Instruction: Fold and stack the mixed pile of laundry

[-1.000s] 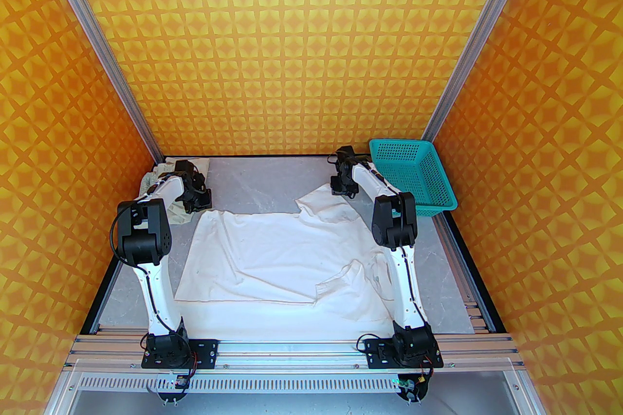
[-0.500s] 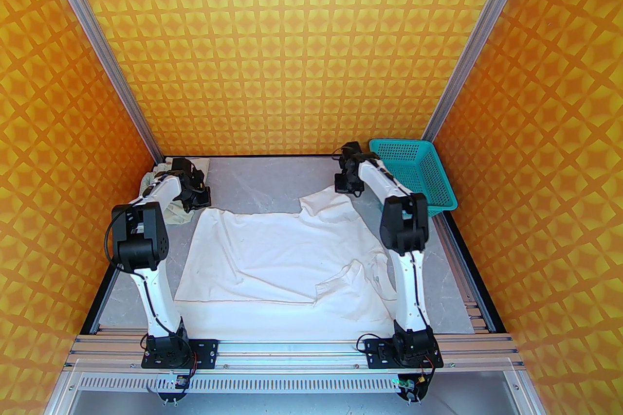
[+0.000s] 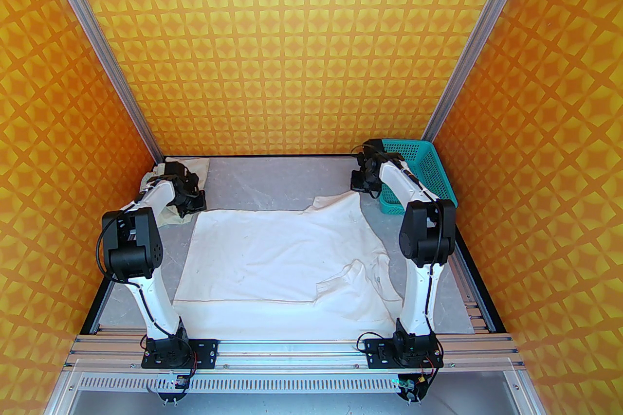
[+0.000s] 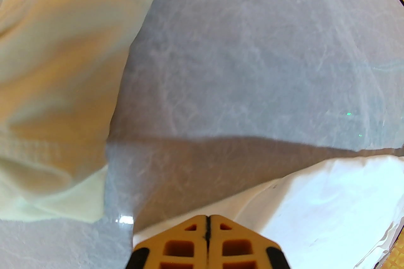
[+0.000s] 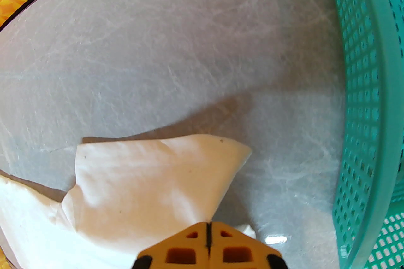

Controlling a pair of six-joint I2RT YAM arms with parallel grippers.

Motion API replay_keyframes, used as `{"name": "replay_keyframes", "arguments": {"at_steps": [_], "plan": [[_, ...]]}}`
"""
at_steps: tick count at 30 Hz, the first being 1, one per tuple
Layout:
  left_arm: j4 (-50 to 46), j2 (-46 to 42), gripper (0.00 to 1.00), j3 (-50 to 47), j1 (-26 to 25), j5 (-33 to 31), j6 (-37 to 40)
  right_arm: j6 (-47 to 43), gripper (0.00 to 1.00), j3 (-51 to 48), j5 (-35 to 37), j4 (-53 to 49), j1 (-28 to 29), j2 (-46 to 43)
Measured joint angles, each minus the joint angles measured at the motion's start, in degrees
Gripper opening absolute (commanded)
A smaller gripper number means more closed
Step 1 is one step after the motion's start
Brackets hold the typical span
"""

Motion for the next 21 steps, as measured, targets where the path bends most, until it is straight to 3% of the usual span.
{"name": "replay_keyframes", "arguments": {"at_steps": [9, 21], "plan": [[1.14, -2.60, 0.00, -2.27, 0.59, 0.17, -0.02, 2.19, 0.00, -8.11, -3.04, 3.69, -0.33, -5.84], [4.44, -10.23, 0.00, -11.30, 2.64, 0.66, -0.90, 8.66, 0.00, -25.07, -8.33, 11.04, -4.74, -21.31]]}}
